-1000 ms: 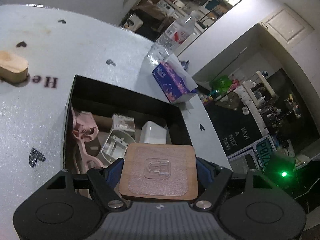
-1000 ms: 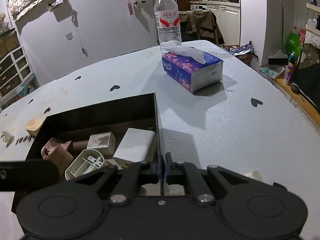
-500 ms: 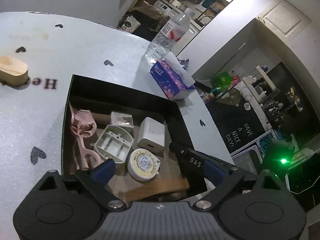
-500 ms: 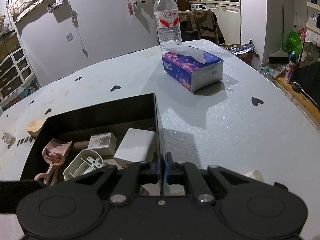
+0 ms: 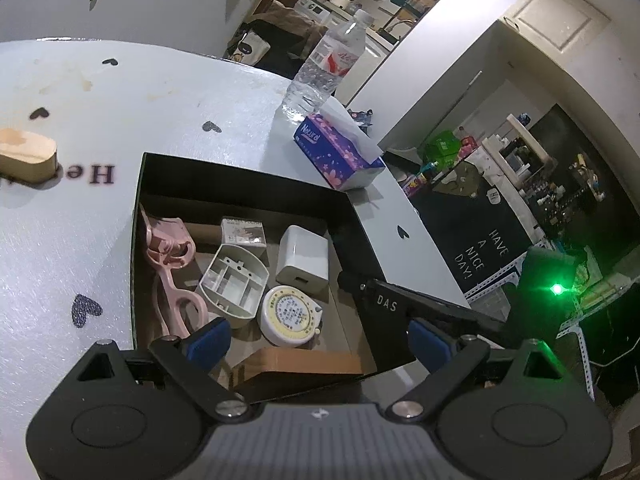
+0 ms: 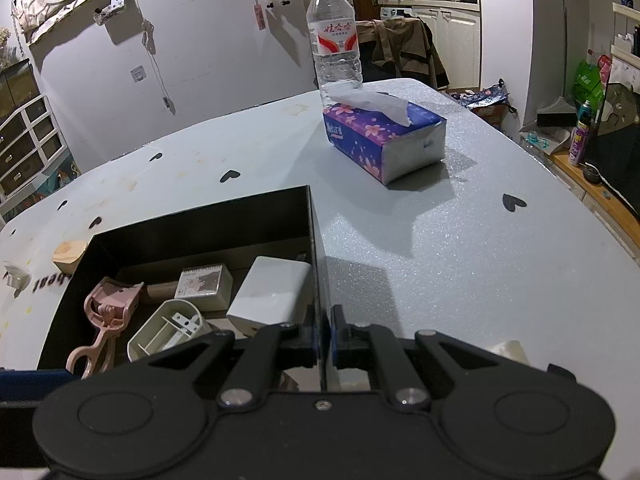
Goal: Organize rigid objects
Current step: 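Carry the wooden pad into the black box and open the left tool, then withdraw the left tool toward the wooden block and suction cup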
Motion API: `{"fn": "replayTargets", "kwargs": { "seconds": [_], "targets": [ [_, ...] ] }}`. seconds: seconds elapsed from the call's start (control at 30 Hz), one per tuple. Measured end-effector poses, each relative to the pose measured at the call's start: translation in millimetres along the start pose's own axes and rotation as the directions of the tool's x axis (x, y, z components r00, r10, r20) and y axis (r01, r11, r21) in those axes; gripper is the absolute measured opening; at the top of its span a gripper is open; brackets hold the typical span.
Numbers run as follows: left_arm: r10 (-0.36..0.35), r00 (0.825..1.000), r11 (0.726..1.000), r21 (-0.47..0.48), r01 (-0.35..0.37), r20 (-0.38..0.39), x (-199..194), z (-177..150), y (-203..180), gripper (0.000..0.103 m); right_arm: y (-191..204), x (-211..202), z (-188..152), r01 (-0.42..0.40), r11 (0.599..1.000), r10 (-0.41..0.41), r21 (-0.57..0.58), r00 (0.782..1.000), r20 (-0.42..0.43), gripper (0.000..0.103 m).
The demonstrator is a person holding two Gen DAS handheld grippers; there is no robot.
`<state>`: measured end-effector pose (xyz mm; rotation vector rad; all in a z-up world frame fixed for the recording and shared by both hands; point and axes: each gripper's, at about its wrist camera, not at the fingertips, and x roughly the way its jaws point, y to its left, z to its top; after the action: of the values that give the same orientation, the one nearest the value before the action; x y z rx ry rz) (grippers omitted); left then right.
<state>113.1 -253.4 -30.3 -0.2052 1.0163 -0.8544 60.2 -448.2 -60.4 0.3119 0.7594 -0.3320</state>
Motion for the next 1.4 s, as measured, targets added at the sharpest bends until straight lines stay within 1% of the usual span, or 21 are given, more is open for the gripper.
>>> {"fn": "replayTargets", "kwargs": {
  "seconds": [0.23, 0.43, 0.5, 0.63, 0.77, 0.87, 0.97, 1.03, 1.1, 1.2, 1.4],
  "targets": [
    [0.014, 1.0, 0.999, 0.036, -0.013, -0.01, -4.7, -3.4, -4.4, 0.096, -0.3, -0.1, 0.1, 0.0, 1.0, 0.0, 0.0, 1.0, 0.0, 0.006],
    [0.024, 1.0, 0.998, 0.059, -0.024, -0.002, -13.0, -6.4, -6.8, 0.103, -0.2, -0.1, 0.1, 0.0, 1.0, 0.0, 0.0, 1.0, 0.0, 0.006],
    [0.019, 1.0, 0.997, 0.071, -0.019, 0.006, -17.4, -7.2, -6.6, 0.103, -0.2, 0.0, 0.1, 0.0, 1.0, 0.0, 0.0, 1.0, 0.0, 0.006],
    [0.038, 0.998, 0.995, 0.09, -0.042, 0.04, -29.8, -5.3, -3.4, 0.103, -0.2, -0.1, 0.1, 0.001, 1.0, -0.001, 0.0, 1.0, 0.0, 0.006],
    [0.085, 0.991, 0.99, 0.1, -0.095, 0.1, -46.8, -3.5, 7.7, 0.103, -0.3, -0.1, 0.1, 0.0, 1.0, 0.0, 0.0, 1.0, 0.001, 0.006],
    [0.136, 0.978, 0.983, 0.098, -0.153, 0.156, -60.1, -2.9, 19.8, 0.103, -0.3, -0.1, 0.2, 0.0, 1.0, 0.0, 0.0, 1.0, 0.0, 0.006],
    [0.188, 0.962, 0.975, 0.08, -0.207, 0.196, -70.5, -1.3, 37.9, 0.103, -0.9, 0.0, 0.3, 0.003, 1.0, -0.003, -0.002, 1.0, 0.0, 0.006],
    [0.227, 0.948, 0.966, 0.075, -0.248, 0.221, -76.4, 0.2, 50.7, 0.103, -1.0, 0.1, 0.1, 0.004, 1.0, -0.004, -0.003, 1.0, 0.0, 0.006],
    [0.267, 0.93, 0.952, 0.085, -0.296, 0.252, -80.8, 1.9, 63.6, 0.103, -1.5, -0.1, 0.1, 0.005, 1.0, -0.005, -0.001, 1.0, -0.001, 0.006],
    [0.321, 0.909, 0.927, 0.107, -0.359, 0.265, -82.0, 7.2, 83.3, 0.103, -2.8, -0.5, -0.4, 0.003, 1.0, -0.003, 0.001, 1.0, -0.001, 0.006],
    [0.376, 0.884, 0.895, 0.137, -0.424, 0.279, -73.3, 20.7, 125.6, 0.103, -2.2, -1.5, 0.1, 0.014, 1.0, -0.014, -0.003, 1.0, -0.002, 0.005]
  ]
}}
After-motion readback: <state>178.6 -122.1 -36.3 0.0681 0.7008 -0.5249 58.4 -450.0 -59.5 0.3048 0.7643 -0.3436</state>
